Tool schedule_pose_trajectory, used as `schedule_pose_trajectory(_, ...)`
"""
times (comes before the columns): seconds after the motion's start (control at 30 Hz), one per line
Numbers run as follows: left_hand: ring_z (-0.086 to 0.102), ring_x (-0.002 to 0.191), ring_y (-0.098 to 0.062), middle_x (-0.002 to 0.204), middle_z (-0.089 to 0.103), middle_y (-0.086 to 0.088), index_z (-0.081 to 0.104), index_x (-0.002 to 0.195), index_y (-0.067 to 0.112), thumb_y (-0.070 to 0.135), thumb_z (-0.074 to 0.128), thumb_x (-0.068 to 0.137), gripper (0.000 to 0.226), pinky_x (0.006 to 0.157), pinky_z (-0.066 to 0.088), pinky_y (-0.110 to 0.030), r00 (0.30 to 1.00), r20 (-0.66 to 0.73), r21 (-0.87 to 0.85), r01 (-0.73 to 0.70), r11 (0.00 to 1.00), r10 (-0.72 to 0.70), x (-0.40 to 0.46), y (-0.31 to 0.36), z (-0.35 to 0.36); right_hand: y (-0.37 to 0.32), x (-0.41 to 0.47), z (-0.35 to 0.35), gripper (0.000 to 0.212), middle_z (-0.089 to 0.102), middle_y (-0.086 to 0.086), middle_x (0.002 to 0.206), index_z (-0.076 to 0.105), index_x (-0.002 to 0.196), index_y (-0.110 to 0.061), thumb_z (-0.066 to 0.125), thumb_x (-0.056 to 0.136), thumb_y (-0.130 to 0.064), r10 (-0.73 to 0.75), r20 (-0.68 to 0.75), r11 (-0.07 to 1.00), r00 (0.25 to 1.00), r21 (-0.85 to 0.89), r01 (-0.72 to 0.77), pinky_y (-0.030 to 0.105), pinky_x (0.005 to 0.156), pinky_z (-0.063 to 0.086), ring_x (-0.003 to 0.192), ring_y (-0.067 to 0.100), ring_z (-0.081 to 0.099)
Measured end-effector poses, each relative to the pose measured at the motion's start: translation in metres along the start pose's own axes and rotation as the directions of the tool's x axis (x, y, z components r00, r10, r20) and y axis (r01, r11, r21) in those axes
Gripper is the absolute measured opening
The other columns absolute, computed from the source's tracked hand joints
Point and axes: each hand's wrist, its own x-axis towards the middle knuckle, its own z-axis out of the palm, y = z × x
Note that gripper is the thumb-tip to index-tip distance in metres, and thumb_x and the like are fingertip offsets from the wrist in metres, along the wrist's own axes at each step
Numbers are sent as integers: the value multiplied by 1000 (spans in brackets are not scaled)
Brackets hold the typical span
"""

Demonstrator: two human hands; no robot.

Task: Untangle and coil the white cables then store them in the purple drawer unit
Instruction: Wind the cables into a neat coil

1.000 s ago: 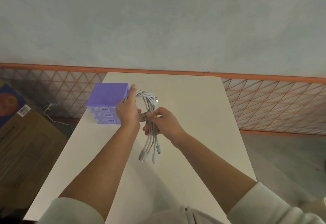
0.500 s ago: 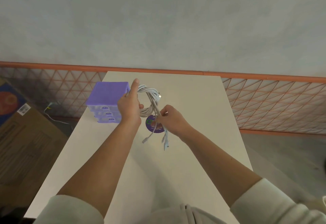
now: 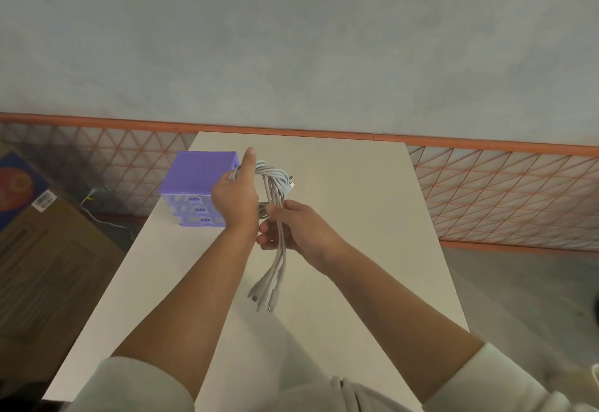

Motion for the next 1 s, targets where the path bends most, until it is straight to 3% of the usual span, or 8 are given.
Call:
schedule_pose_trajectory(0.1, 43, 58, -16, 60, 43, -4, 37, 56, 16, 62, 72, 72, 60, 61, 39, -31, 999, 13, -5, -41, 999, 41, 3, 3, -1, -5, -2, -7, 16, 63, 10, 74, 53, 90, -7, 48, 102, -17, 2, 37, 997, 999, -83, 1, 41, 76, 56, 61, 27, 62)
schedule_pose_trajectory(0.23, 47, 55, -18, 58, 39, -2, 37, 60, 16, 62, 69, 76, 58, 52, 37, -25, 996, 73, 11, 45, 999, -45, 2, 9, -3, -4, 0, -20, 17, 62, 9, 65, 47, 83, -15, 47, 100, -14, -90, -87, 872, 992, -488, 37, 29, 57, 52, 47, 23, 57)
schedule_pose_trajectory(0.4, 48, 44, -15, 51, 41, 3, 46, 62, 16, 65, 60, 81, 54, 57, 38, -28, 956, 199, 16, 218, 976, -217, 0, 6, -3, 5, 7, -32, 11, 68, 16, 87, 44, 104, -19, 45, 97, -11, -146, -166, 751, 975, -660, 0, 28, 52, 50, 49, 23, 62)
schedule_pose_trajectory(0.57, 33, 33, -8, 41, 35, 6, 50, 60, 19, 50, 52, 94, 47, 65, 46, -29, 790, 540, -212, 462, 861, -291, 4, -2, -6, 6, 9, -39, 5, 59, 10, 90, 43, 97, -13, 47, 95, -11, -133, -237, 845, 962, -535, -15, 39, 68, 53, 69, 22, 58)
schedule_pose_trajectory(0.67, 43, 44, -11, 49, 44, 2, 56, 67, 17, 43, 52, 96, 40, 72, 52, -31, 646, 692, -126, 546, 828, -321, 9, -3, -11, 1, 5, -42, 18, 55, -3, 85, 46, 103, -15, 53, 96, -30, -148, -294, 871, 944, -492, -17, 15, 52, 41, 69, 12, 51)
schedule_pose_trajectory(0.73, 52, 52, -16, 53, 50, -1, 56, 70, 14, 39, 53, 96, 36, 65, 50, -29, 575, 725, -13, 561, 828, -379, 10, -1, -16, -3, 3, -44, 28, 56, -6, 84, 49, 106, -16, 55, 95, -41, -182, -317, 858, 931, -514, -8, 11, 44, 36, 67, 5, 52)
schedule_pose_trajectory(0.87, 57, 58, -22, 50, 53, -6, 61, 76, 5, 37, 48, 91, 38, 59, 55, -25, 519, 708, 144, 557, 818, -479, 8, 3, -20, -1, 4, -48, 24, 52, -10, 77, 47, 99, -17, 51, 98, -41, -254, -294, 754, 921, -657, -1, 17, 49, 33, 65, 3, 48)
schedule_pose_trajectory(1.0, 66, 62, -27, 52, 51, -7, 65, 88, 4, 34, 33, 94, 45, 70, 55, -32, 490, 717, 299, 425, 854, -495, 10, 8, -23, 4, 2, -50, 22, 52, -6, 69, 44, 90, -18, 49, 100, -37, -300, -232, 653, 925, -757, 22, 23, 50, 34, 59, 11, 47)
